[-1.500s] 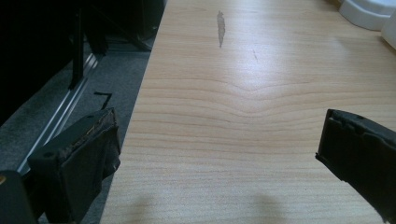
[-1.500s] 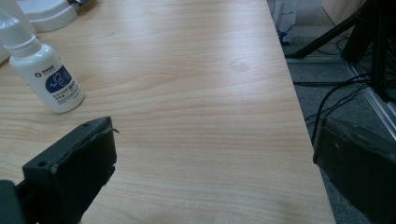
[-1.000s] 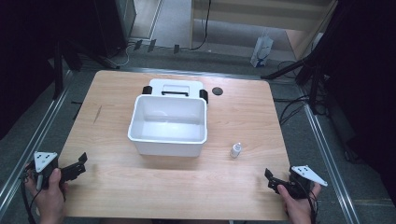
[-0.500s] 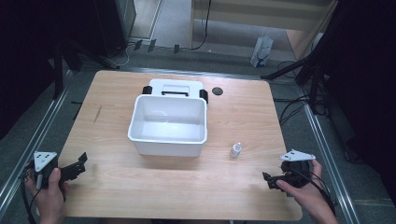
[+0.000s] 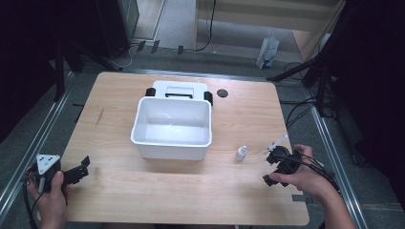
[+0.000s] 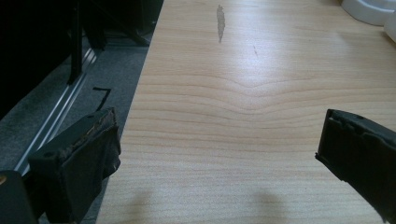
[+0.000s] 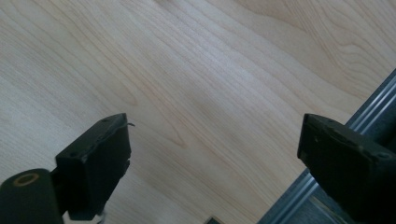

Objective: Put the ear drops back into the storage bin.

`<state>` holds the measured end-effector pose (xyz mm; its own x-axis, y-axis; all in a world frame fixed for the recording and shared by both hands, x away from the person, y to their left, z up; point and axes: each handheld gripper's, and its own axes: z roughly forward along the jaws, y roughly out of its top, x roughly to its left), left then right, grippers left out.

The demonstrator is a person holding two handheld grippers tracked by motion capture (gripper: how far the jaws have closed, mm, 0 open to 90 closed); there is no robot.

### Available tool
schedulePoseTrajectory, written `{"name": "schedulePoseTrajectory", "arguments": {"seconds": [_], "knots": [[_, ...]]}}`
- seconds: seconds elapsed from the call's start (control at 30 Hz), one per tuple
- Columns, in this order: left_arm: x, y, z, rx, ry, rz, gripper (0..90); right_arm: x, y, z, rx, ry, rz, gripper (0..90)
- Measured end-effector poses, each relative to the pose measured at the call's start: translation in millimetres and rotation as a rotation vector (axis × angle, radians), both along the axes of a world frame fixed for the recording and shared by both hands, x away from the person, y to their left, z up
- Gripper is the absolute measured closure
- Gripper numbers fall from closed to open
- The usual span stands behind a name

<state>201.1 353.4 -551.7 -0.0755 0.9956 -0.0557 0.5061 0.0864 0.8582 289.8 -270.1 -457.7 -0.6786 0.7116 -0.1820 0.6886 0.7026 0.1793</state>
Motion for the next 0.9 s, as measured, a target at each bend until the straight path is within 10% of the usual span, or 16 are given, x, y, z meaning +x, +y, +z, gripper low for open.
{"name": "schedulePoseTrajectory", "arguments": {"seconds": [0.9], "knots": [[0.7,0.3,-0.3,-0.008,0.005,0.0,0.1,28.5,68.1,20.1,0.039,0.022,0.076,34.3]]}}
